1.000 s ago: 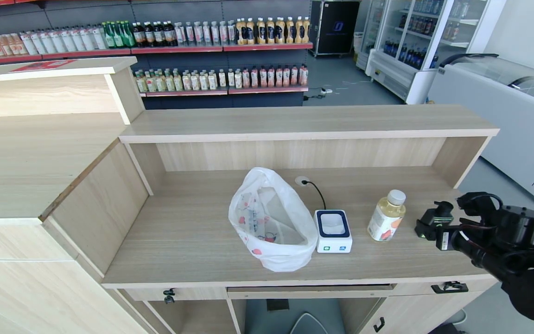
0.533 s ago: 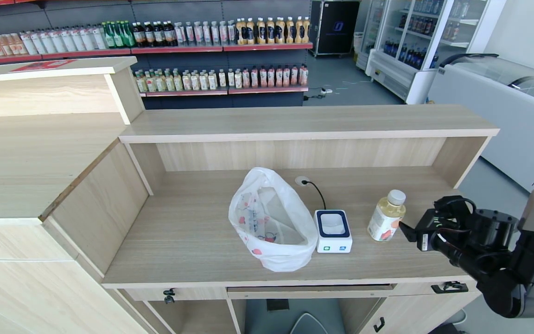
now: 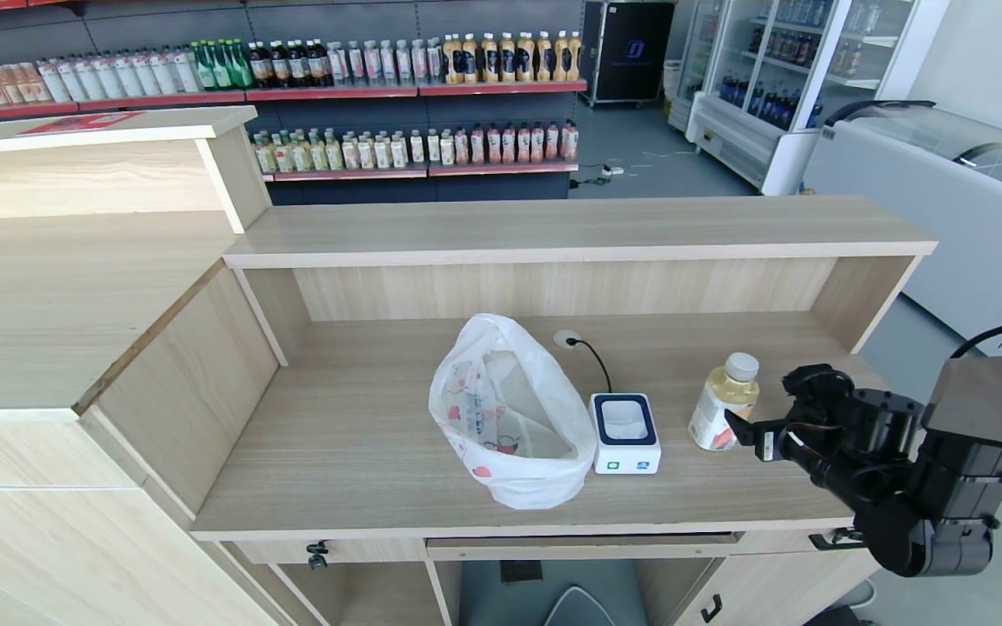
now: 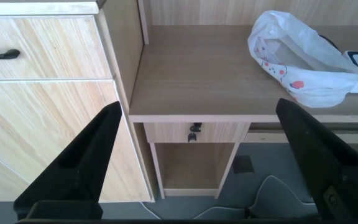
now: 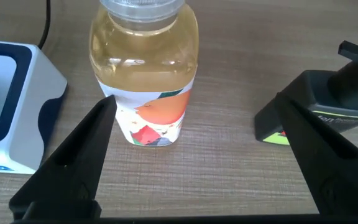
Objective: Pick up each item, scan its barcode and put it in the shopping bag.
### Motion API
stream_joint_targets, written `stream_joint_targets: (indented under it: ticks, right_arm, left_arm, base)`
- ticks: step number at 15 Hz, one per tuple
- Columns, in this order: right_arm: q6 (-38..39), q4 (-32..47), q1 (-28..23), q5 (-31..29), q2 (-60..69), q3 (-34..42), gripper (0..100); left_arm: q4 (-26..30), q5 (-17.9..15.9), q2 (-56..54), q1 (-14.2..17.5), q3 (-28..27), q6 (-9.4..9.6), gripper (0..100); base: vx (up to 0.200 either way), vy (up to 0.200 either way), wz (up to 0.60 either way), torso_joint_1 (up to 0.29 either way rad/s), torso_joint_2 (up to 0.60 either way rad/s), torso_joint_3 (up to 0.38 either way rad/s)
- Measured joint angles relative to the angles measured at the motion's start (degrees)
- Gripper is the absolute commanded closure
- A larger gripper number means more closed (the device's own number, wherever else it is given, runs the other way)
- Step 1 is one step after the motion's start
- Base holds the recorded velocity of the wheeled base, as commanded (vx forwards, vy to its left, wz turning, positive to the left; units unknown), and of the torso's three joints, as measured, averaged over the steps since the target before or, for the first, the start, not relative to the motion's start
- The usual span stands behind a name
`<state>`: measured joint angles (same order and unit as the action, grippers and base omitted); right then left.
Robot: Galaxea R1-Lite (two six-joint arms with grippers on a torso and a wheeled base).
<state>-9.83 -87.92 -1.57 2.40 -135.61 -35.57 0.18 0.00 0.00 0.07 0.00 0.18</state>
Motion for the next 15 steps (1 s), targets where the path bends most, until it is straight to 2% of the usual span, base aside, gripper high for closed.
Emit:
stream_joint_targets:
  ticks: [5, 11, 15]
  right_arm:
    - [0.0, -0.02, 1.16, -0.05, -3.1, -3.51, 0]
    - [1.89, -1.89, 2.36, 0.02, -4.04, -3.86, 0]
    - [5.16, -2.02, 4.51, -5.22, -5.63, -4.14, 0]
  left_arm:
    - [0.0, 0.0, 0.0, 0.0, 0.0, 0.0, 0]
    - [-0.02, 0.0, 0.0, 0.0, 0.0, 0.0, 0]
    - [-0.02, 0.0, 0.0, 0.02, 0.0, 0.0, 0]
  base:
    - [0.0, 0.0, 0.0, 0.0, 0.0, 0.0]
    - [0.0, 0.0, 0.0, 0.0, 0.0, 0.0]
    - [0.0, 0.0, 0.0, 0.0, 0.0, 0.0]
